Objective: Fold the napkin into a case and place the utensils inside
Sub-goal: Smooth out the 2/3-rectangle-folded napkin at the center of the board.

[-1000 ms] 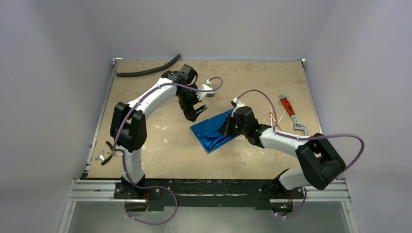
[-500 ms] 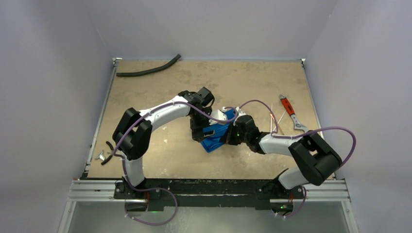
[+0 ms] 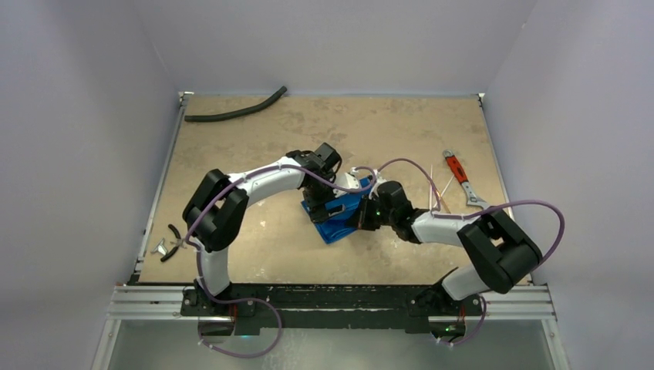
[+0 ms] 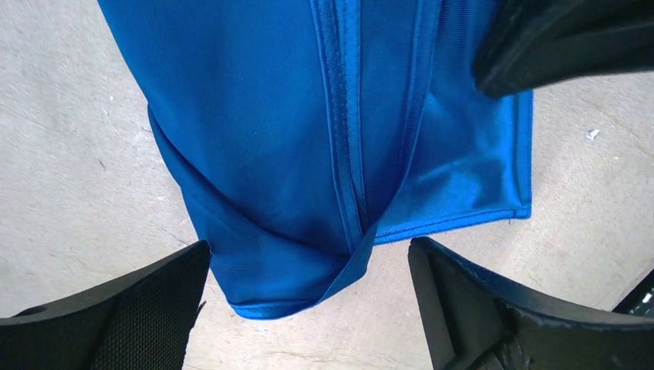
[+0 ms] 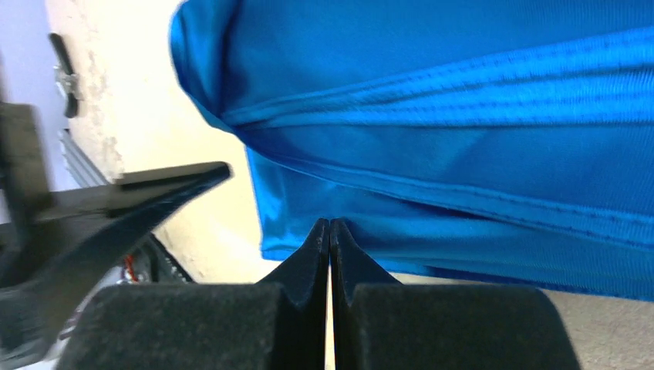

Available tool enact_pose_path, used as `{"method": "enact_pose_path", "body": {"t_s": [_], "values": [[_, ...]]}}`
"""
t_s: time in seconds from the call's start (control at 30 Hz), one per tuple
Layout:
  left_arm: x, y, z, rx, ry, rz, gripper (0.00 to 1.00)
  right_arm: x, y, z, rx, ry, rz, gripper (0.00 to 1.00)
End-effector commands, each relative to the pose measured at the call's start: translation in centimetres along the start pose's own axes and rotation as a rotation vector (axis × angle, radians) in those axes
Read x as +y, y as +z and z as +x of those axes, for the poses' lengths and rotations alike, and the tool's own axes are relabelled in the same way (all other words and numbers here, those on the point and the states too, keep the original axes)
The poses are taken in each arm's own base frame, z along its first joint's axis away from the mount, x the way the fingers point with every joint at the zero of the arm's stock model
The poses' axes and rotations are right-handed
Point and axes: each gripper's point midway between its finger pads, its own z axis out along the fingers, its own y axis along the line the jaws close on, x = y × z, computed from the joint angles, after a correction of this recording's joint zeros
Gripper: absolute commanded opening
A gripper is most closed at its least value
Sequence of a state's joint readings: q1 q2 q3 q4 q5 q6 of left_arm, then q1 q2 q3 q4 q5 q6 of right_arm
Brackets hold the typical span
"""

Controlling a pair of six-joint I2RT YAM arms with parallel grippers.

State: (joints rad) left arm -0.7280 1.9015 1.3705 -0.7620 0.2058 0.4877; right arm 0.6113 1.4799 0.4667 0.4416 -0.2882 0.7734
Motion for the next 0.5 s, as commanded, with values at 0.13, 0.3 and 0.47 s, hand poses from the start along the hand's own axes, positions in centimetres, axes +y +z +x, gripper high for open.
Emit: {"method": "enact_pose_path", "body": {"t_s": [0.13, 0.3, 0.47], "values": [[0.8, -0.2, 0.5, -0.034, -0.097, -0.076, 0.99, 4.1, -1.7, -6.2, -0.069, -0.08, -0.124, 0.03], [2.1, -1.7, 0.6, -0.011, -0.046, -0.148, 0.99, 2.9, -1.0, -5.5, -0.053, -0.087, -0.108, 0.0], [5.1, -8.6, -2.1, -0.102, 0.044, -0.357, 0.99, 1.4, -0.6, -3.7, -0.038, -0.054, -0.099, 0.0]]}}
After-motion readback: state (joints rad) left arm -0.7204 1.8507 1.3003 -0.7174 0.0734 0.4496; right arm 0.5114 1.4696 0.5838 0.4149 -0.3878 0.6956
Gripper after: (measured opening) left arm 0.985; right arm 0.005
